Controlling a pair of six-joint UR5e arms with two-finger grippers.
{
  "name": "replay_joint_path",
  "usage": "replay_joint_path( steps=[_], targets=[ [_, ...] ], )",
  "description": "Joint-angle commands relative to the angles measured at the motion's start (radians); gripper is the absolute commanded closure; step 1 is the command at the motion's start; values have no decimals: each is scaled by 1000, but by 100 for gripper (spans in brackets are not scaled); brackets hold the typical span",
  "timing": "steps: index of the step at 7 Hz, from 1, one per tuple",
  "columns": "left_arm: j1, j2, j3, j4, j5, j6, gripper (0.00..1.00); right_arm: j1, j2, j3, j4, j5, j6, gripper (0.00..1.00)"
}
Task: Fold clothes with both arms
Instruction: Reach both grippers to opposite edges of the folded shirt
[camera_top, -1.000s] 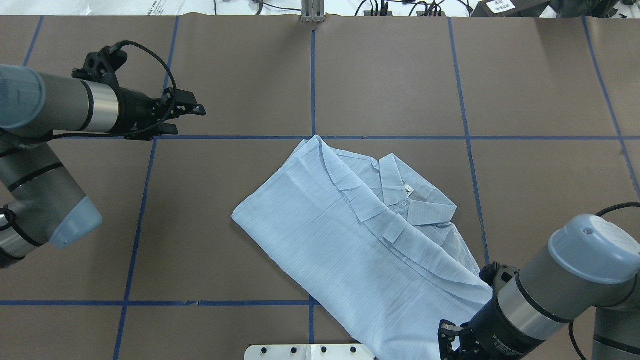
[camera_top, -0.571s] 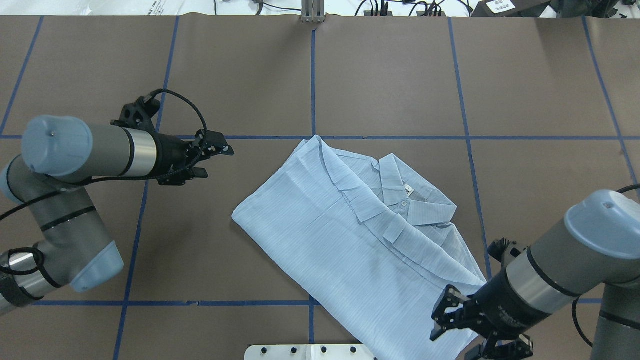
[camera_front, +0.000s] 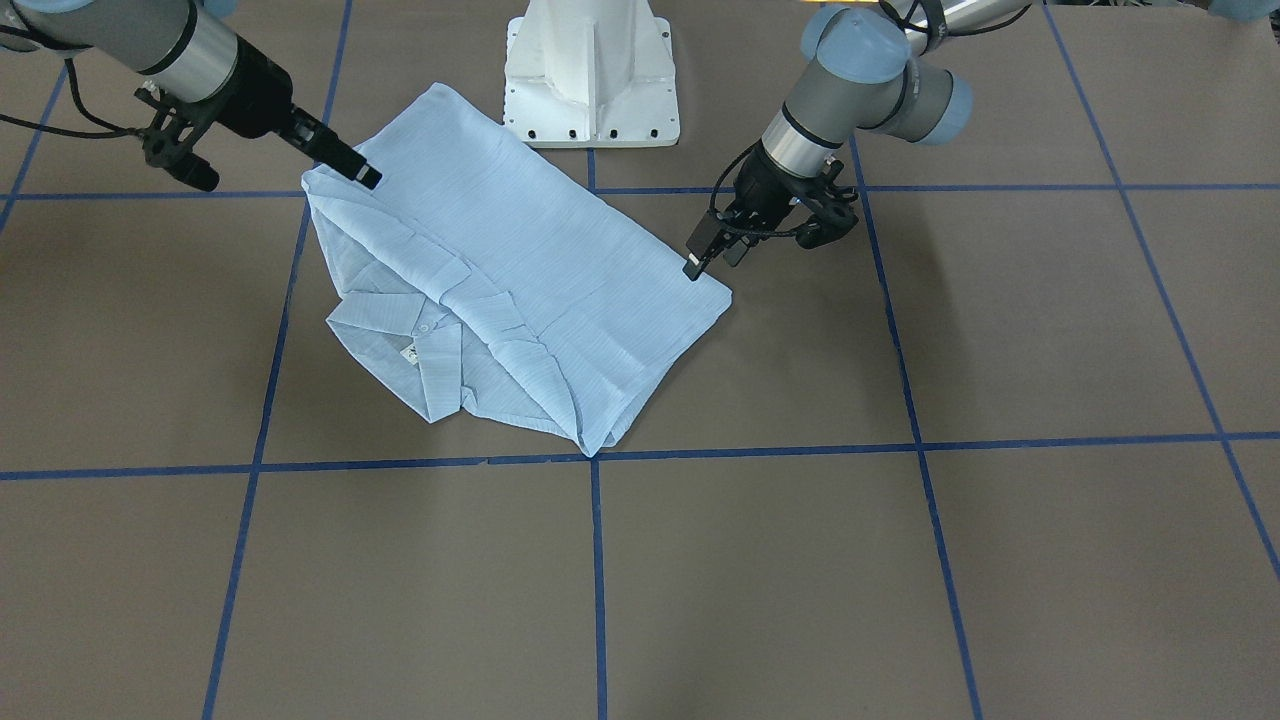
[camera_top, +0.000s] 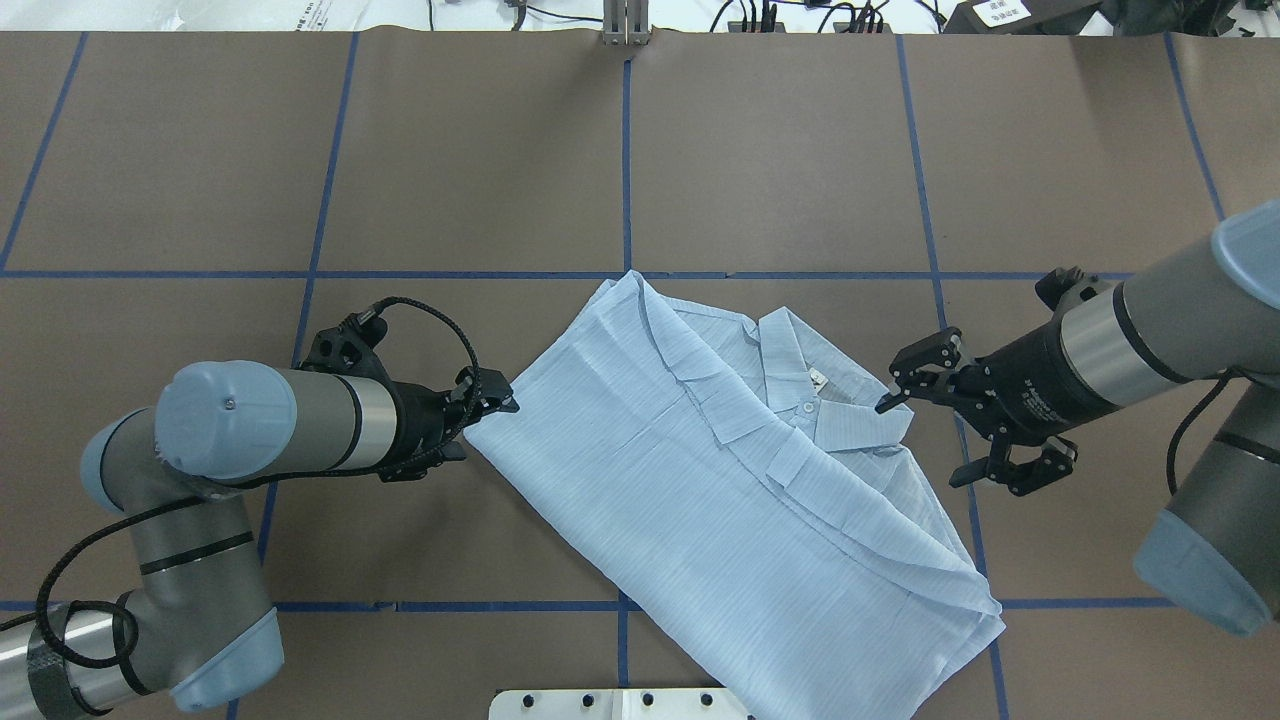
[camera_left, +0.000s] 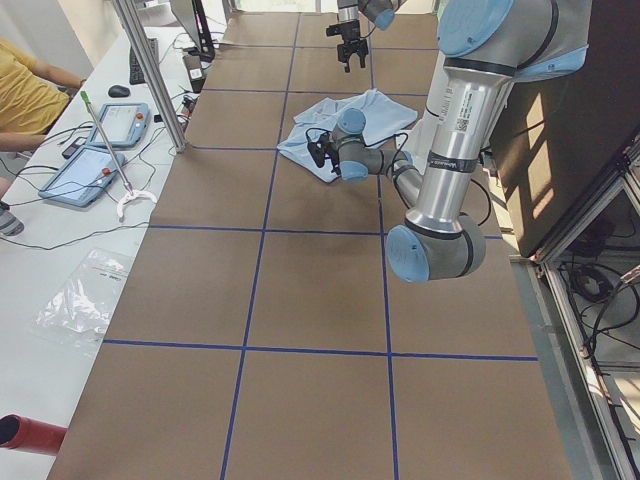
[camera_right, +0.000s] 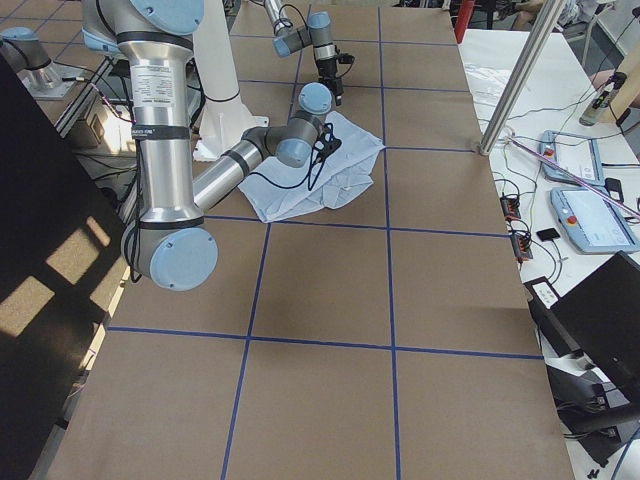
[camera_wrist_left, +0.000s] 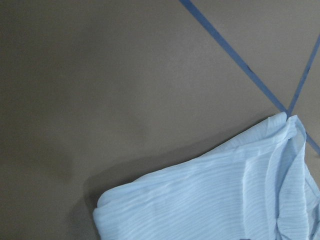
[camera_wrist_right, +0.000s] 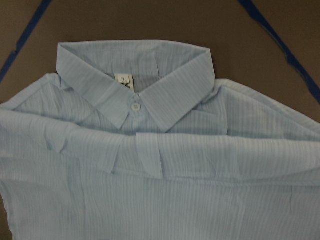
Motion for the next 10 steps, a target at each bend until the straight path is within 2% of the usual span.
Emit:
replay_joint_path(
  steps=[1,5,6,7,8,10],
  targets=[
    [30,-6,8,16,7,-2,15,18,6,-62,2,-83,-57,0],
    [49,-28,79,16,9,9,19,17,5,-63,2,-85,-57,0],
    [49,-28,82,16,10,9,30,17,5,-62,2,-85,-56,0],
    [46,-29,81,16,32,-2,60,17,6,-62,2,-85,-57,0],
    [43,-28,82,16,37,12,100,17,6,-62,2,-85,-57,0],
    [6,-28,70,16,37,21,100,15,8,-62,2,-85,-56,0]
  ],
)
